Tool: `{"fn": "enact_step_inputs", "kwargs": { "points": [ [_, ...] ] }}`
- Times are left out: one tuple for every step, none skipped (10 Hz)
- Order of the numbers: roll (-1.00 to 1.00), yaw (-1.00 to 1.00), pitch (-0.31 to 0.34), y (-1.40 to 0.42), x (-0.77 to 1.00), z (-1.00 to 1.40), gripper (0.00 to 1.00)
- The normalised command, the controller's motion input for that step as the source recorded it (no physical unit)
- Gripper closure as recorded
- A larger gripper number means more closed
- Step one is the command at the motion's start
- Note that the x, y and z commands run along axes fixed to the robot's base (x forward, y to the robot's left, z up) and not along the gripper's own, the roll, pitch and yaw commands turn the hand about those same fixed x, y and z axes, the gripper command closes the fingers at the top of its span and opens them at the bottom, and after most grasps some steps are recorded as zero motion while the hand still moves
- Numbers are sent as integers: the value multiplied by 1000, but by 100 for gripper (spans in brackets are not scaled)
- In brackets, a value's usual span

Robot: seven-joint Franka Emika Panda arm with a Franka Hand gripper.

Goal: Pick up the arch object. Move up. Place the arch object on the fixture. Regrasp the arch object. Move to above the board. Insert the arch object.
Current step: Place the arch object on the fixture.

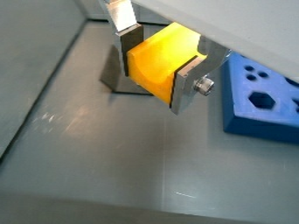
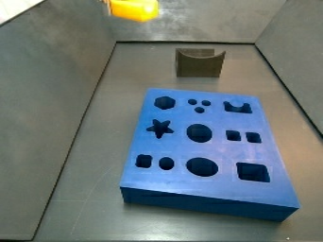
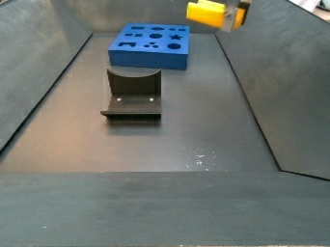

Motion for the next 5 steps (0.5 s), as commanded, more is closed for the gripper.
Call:
{"fn": "enact_step_inputs", "kwargs": {
  "points": [
    [-28, -1000, -58, 84, 1000, -197, 100],
    [-33, -1000, -56, 79, 1000, -181, 100],
    [-37, -1000, -57, 77, 1000, -177, 100],
    [-44, -1000, -58, 74, 1000, -167, 100],
    [-51, -1000, -59, 72, 1000, -159, 100]
  ]
}}
